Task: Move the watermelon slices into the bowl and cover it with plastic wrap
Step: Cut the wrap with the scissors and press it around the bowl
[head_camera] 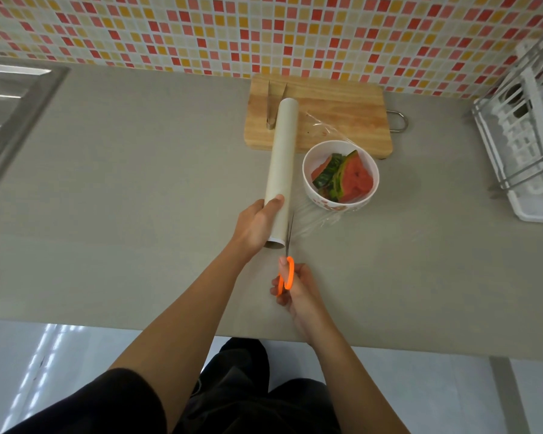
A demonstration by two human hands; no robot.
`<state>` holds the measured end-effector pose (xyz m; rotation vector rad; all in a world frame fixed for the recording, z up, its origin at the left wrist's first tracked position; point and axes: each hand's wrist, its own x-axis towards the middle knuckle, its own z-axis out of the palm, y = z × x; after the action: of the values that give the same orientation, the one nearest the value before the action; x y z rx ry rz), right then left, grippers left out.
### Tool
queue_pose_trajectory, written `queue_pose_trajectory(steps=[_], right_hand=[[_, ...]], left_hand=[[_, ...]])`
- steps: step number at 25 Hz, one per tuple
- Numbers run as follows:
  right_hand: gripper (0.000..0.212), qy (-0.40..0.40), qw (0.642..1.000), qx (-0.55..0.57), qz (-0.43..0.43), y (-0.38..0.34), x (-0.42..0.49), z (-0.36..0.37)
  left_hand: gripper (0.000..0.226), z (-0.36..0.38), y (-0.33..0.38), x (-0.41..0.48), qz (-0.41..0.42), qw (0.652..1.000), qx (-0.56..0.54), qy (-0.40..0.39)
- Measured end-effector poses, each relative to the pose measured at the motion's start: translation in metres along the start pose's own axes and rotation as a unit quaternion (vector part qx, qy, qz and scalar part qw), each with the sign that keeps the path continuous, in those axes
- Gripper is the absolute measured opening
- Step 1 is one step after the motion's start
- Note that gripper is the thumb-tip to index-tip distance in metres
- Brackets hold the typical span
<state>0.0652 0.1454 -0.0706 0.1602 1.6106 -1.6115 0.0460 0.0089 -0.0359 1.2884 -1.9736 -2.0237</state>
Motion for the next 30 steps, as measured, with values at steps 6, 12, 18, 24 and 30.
queue_pose_trajectory(steps=[6, 12, 18, 24, 30], right_hand=[[0.055, 0.019, 0.997, -0.058, -0.047, 0.006, -0.004, -0.001], [0.057, 0.012, 0.999, -0.033, -0.025, -0.003, 0.002, 0.001], [0.056, 0.019, 0.997, -0.063, -0.027, -0.003, 0.005, 0.001], [0.052, 0.015, 0.995, -0.090, -0.046, -0.022, 0.012, 0.001], [0.028, 0.009, 0.995, -0.065, -0.078, -0.027, 0.021, -0.002]], left_hand=[[0.048, 0.001, 0.003, -0.003, 0.007, 1.000, 0.005, 0.004], [0.050, 0.000, 0.003, -0.005, 0.014, 1.000, 0.009, 0.004], [0.058, -0.002, 0.007, -0.003, 0.034, 0.999, 0.029, 0.008], [0.050, -0.003, 0.006, -0.003, 0.024, 0.999, 0.028, -0.001], [0.061, -0.003, 0.003, 0.001, 0.031, 0.999, 0.030, 0.005]])
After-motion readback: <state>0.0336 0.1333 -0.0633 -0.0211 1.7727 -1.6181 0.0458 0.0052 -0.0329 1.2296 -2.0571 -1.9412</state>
